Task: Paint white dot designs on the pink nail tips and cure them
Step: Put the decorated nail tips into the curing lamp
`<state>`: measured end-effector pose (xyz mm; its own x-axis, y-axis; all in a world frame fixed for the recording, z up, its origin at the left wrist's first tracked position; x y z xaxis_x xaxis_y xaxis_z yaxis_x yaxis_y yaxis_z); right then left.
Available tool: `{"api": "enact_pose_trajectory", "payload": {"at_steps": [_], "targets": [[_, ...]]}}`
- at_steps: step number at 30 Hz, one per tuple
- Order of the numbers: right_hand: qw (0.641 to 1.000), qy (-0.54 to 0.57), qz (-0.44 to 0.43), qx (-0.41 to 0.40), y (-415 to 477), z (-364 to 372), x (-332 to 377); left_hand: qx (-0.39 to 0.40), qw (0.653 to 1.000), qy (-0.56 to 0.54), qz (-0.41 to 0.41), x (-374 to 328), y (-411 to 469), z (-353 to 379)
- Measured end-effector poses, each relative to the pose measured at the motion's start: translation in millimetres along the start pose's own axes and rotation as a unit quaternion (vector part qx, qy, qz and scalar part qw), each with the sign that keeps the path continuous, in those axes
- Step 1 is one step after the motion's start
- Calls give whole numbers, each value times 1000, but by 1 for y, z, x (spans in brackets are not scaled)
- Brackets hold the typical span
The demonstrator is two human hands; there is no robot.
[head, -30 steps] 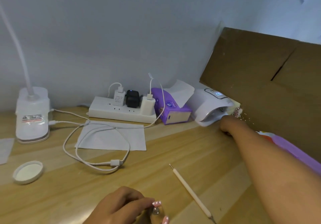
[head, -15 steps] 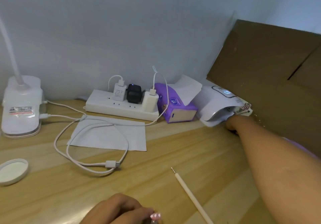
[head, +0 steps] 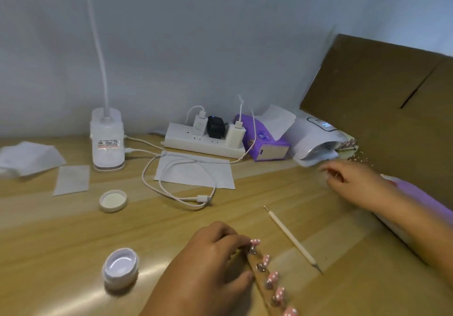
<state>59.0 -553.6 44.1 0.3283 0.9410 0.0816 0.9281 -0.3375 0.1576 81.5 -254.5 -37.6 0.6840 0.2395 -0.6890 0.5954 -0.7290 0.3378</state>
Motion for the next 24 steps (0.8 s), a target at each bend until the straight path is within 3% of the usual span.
{"api": "enact_pose_trajectory", "payload": {"at_steps": [2, 7, 9, 10, 11, 12, 15, 19, 24], "targets": [[996, 67, -53, 11, -53, -7, 24, 1, 1000, -1, 2, 1, -2, 1], [956, 142, -90, 239, -157, 26, 70, -10, 1000, -8, 1, -1, -6, -1], [955, 169, -59, 235, -171, 49, 93, -10, 1000, -12, -2, -3, -7, -1], [970, 139, -68, 186, -173, 54, 106, -8, 1000, -12, -6, -3, -7, -1], [986, 135, -61, 71, -174, 45, 116, -7, 1000, -8, -5, -3, -7, -1], [992, 114, -47, 13, -174, 43, 122, -5, 1000, -6, -7, -3, -7, -1], [990, 70, -51, 112, -184, 46, 141, -6, 999, -30, -20, 2, -10, 1], [989, 40, -60, 129, -170, 43, 133, 1, 999, -44, -13, 6, -8, 2], [970, 149, -39, 189, -147, 43, 114, -8, 997, -70, -16, 9, -3, 3]]}}
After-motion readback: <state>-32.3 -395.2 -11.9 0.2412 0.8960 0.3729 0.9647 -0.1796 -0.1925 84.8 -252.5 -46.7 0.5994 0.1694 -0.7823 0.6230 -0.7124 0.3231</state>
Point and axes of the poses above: each hand's wrist, its own y-axis towards the middle knuckle, its own z-axis out of the palm, x = y × z, the point moved 5 cm from there along y, towards the middle knuckle
